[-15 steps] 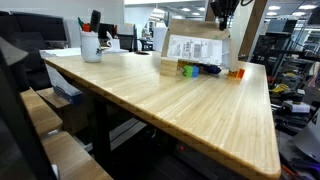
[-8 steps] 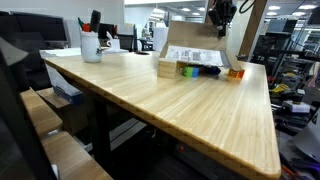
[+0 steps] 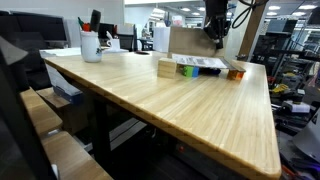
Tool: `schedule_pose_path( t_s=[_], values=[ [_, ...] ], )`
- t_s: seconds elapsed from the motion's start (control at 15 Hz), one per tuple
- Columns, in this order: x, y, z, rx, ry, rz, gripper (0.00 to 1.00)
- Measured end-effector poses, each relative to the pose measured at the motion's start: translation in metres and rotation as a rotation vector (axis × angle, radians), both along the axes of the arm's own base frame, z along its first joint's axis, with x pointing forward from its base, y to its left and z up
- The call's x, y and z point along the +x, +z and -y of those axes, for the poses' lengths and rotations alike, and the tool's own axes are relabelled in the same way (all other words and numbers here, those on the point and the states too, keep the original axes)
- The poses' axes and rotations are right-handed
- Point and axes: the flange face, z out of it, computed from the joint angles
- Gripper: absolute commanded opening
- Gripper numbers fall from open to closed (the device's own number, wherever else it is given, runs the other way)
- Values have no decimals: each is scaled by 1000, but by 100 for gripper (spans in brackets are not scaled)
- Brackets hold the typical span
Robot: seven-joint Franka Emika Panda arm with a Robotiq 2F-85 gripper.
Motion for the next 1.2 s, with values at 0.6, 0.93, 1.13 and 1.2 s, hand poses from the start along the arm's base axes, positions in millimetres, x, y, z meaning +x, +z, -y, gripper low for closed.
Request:
schedule_pose_path(
  t_s=[0.6,0.93,1.13,1.2],
  values=[
    [19,9,20,62,-116,142,3],
    [28,21,34,63,-174,244,4],
    [31,26,42,60,-205,282,3],
    [31,27,45,60,-216,292,4]
  ],
)
